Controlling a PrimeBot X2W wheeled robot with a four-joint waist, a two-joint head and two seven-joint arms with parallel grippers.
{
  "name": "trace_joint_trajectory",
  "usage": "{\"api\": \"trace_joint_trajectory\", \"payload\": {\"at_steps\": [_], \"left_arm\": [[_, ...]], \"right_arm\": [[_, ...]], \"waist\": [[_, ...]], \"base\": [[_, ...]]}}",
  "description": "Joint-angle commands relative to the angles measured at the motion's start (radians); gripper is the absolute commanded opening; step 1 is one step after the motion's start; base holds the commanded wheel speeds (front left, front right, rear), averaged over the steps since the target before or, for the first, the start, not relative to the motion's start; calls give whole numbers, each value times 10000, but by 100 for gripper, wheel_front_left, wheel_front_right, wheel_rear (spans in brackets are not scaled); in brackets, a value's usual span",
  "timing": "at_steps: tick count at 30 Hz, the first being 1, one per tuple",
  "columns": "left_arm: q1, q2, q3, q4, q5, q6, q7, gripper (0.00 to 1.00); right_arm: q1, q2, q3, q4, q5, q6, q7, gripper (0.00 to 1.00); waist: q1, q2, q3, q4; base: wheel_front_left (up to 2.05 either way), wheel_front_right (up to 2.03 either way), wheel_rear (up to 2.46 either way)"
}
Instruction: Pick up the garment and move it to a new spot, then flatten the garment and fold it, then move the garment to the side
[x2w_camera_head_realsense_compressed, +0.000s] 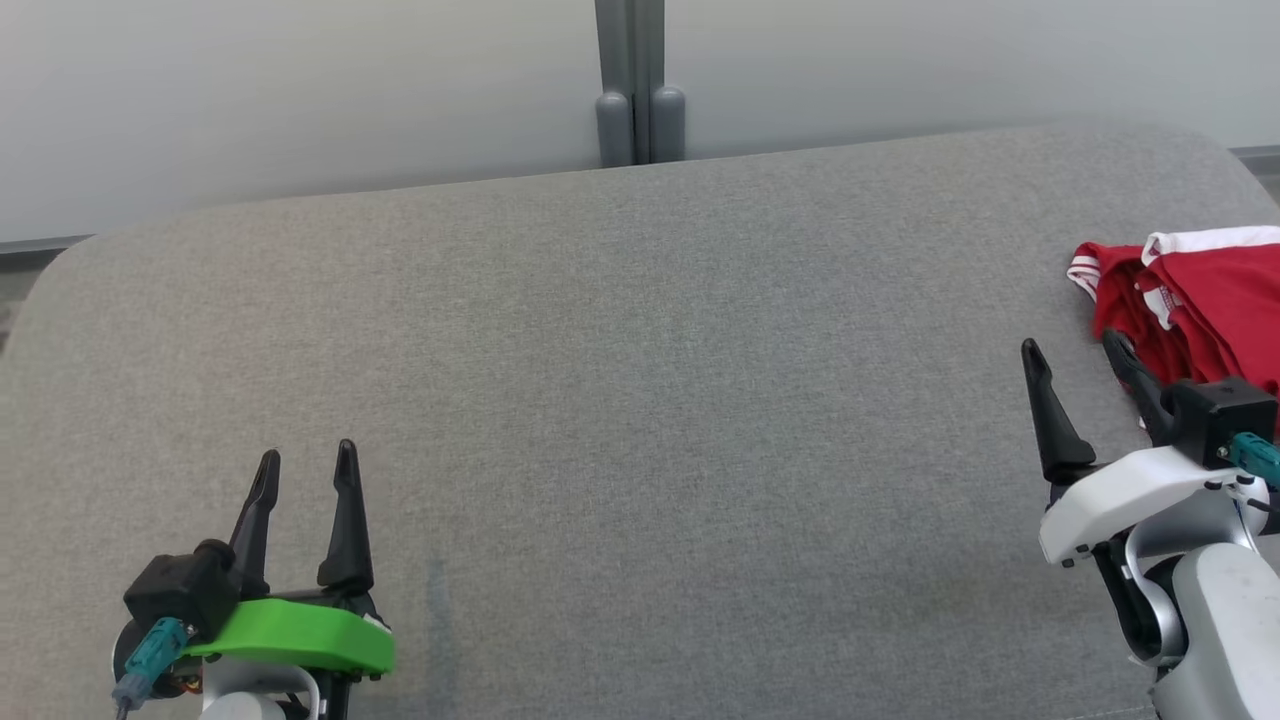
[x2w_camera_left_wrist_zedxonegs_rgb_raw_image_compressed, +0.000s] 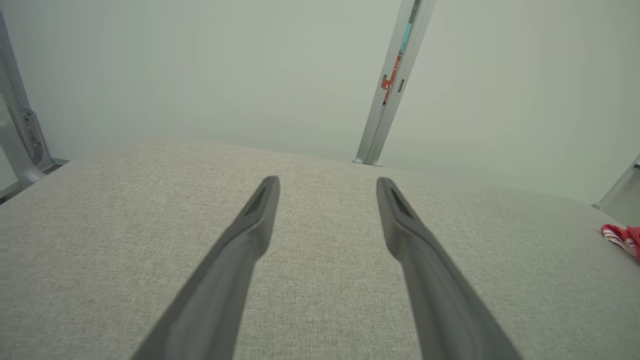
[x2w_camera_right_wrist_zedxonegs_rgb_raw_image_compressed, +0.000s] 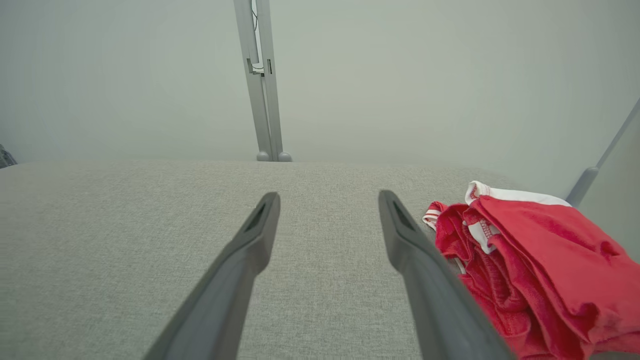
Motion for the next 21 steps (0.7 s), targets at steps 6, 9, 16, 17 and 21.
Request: {"api": "trace_joint_trajectory", "payload": {"at_steps": [6,9,16,17,21], "left_arm": [[268,-58,-83,127,-42,-31,5,100],[287,-71,-99,124,-44,-31,5,100],[208,-42,-125,146,-64,-32,5,100],[190,-32,-131,151,-73,-32,5,100],[110,15,-152,184,-105,-33,5,100]], "right_arm": [[605,284,-125,-567,-244,-17,246,100],[736,371,-188,-619,-233,-17,325,100],[940,519,-320,-400,-286,-17,407,100],[951,533,-321,-371,-291,-17,394,100],[930,586,-299,-255,-287,-17,317,100]], "waist": [[0,0,-348,481],[0,0,-382,537],[0,0,-320,544],[0,0,-301,537],[0,0,-238,511]], "base": [[0,0,0],[0,0,0],[0,0,0],[0,0,0],[0,0,0]]}}
